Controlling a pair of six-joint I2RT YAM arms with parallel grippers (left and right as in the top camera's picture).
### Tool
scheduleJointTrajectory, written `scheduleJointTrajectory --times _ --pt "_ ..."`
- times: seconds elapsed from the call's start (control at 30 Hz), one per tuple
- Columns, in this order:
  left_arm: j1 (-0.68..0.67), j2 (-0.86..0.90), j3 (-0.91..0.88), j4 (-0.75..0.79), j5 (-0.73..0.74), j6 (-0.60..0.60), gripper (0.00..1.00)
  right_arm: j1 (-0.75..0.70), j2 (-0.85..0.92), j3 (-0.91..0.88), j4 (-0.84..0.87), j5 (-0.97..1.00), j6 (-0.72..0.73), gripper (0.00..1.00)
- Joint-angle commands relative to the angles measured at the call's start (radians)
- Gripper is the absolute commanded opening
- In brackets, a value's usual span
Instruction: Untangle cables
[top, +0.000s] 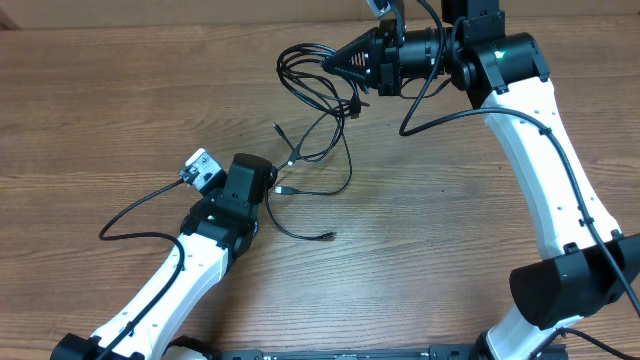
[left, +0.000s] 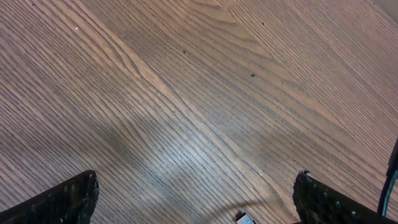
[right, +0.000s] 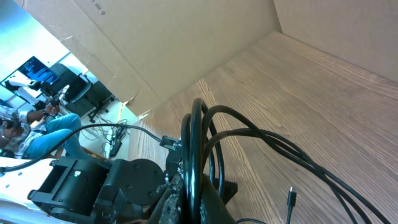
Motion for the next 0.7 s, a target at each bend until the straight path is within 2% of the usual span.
scheduleJointTrajectory --times 0.0,0.1,0.17,0.33,0.43,0.5,0.67 --pt "0.005 0.004 0.008 -0.005 0.015 -0.017 1.0 -0.001 -0.016 0.02 -0.001 -0.004 -0.007 0.04" --pt "0.005 0.004 0.008 0.018 0.11 -0.007 1.0 -0.002 -0.016 0.02 -0.023 0.037 -0.007 0.04" --pt "0.005 0.004 0.008 0.07 0.204 0.09 1.0 -0.005 -0.016 0.02 -0.028 0.032 -0.005 0.04" --pt "0.005 0.003 0.008 0.284 0.569 0.464 1.0 -0.037 -0.016 0.02 -0.031 -0.03 0.032 0.04" --pt "0.007 -0.009 0.008 0.391 0.764 0.664 1.0 -0.07 -0.016 0.02 -0.029 -0.153 0.032 0.04" --pt "0.013 -0.027 0.008 0.418 0.791 0.726 1.0 -0.095 -0.016 0.02 -0.029 -0.245 0.031 0.04" --pt "0.053 -0.07 0.008 0.433 0.751 0.788 1.0 -0.147 -0.016 0.02 -0.03 -0.353 0.032 0.04"
